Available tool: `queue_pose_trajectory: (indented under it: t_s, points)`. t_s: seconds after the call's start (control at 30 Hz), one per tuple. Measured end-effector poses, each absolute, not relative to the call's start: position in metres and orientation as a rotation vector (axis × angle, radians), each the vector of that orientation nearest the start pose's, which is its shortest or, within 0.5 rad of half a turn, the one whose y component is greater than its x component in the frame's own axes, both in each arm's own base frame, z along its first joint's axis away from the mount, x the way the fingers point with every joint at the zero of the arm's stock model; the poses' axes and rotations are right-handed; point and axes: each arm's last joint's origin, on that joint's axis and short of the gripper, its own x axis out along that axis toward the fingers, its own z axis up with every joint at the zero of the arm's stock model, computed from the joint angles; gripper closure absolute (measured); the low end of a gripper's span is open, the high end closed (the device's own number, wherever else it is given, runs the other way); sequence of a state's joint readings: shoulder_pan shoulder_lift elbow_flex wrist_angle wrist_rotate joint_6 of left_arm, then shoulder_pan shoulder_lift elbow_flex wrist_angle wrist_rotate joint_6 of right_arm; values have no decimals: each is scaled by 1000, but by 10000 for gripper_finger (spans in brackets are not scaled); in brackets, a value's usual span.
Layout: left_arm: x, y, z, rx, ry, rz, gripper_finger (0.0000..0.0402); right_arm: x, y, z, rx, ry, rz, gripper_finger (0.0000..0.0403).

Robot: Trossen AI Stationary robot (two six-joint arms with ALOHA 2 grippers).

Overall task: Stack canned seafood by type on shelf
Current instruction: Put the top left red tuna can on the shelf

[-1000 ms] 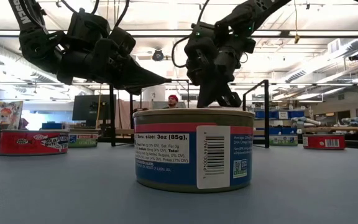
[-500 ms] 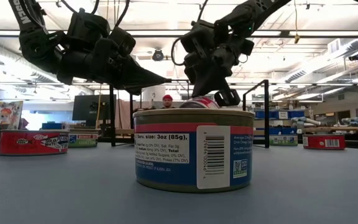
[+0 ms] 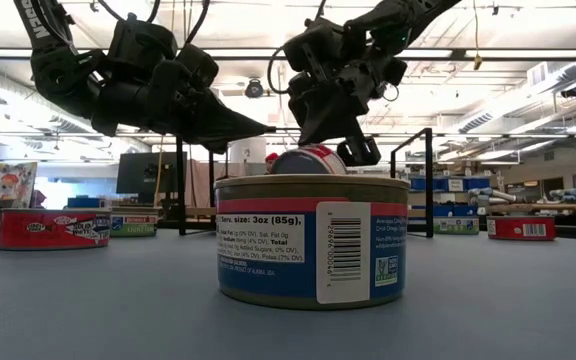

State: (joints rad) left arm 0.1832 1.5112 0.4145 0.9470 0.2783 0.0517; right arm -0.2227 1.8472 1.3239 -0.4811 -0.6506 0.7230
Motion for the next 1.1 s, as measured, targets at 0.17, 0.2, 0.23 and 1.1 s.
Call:
queue_pose_trajectory:
  t_s: [0.17,0.2,0.23,1.1]
  points:
    - [261,40,162,12,144,-98,400,377,-67,204,1069,1023,16,398]
    - [261,40,162,12,144,-98,400,376,-67,200,1077,1020,12,398]
    - [261,40,162,12,143,-98,400,375,-66,196,1087,1018,7,398]
    - [261,40,162,12,144,-98,400,364,-88,180,1016,973,-7,302]
